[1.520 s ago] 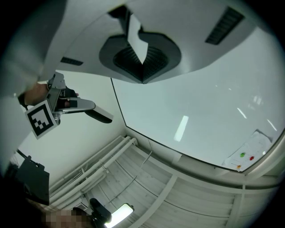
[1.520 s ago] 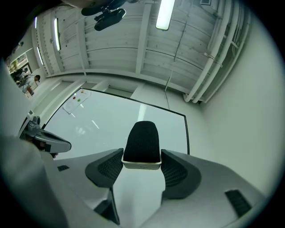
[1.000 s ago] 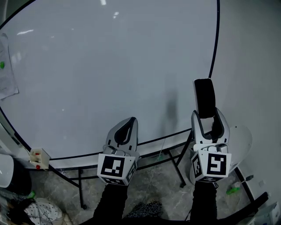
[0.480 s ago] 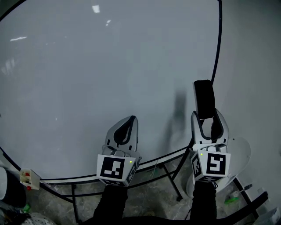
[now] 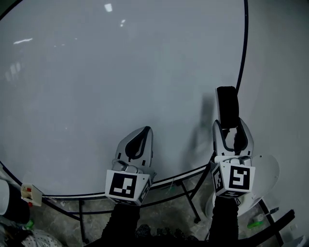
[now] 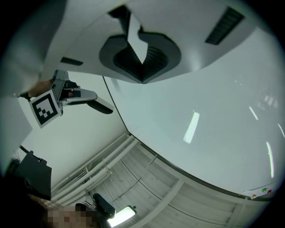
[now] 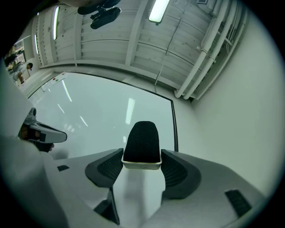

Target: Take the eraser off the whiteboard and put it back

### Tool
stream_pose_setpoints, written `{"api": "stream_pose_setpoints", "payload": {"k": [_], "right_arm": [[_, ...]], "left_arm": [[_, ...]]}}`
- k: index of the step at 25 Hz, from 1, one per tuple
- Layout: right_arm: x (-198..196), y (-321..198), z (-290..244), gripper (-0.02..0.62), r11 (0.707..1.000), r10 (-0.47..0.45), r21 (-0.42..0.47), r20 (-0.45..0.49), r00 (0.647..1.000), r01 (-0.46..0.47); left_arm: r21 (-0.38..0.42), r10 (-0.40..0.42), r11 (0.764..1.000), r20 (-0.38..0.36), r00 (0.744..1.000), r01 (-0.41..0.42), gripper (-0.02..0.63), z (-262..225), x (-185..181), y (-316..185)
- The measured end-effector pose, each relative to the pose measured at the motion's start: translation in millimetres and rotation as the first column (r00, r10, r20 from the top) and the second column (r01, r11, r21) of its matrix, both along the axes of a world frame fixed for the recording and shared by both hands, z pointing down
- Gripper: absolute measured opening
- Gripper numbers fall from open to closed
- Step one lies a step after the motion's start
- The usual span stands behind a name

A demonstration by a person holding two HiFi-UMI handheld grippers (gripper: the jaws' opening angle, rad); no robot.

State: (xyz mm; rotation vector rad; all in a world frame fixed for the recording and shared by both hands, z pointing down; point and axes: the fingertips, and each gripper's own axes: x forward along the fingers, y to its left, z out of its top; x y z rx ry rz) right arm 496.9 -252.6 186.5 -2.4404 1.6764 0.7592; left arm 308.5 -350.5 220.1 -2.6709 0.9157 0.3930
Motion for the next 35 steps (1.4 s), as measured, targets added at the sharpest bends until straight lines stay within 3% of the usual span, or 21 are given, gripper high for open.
{"api": "stream_pose_setpoints", "payload": {"k": [17,21,35], "right_arm": [[109.0,-17.1,-4.6,0.276,0.986,-0.168,-0.003,0.027,0.985,0.168],[124.0,-23.5,-4.9,0.276,0.984,-0.18,0.003,0.031,0.983,0.18],[149.2,-58.9,13.0,0.276,0.972,-0.231,-0.017,0.086,0.969,0.233]], "left_arm": [[-0.03,-0.238,0.971,0.004,0.971,0.238,0.006,-0.6,64.6,23.3],[-0.042,-0.273,0.961,-0.021,0.962,0.272,0.005,-1.9,72.9,27.7],[-0.025,-0.383,0.924,-0.006,0.924,0.383,0.006,1.8,69.6,26.4]]}}
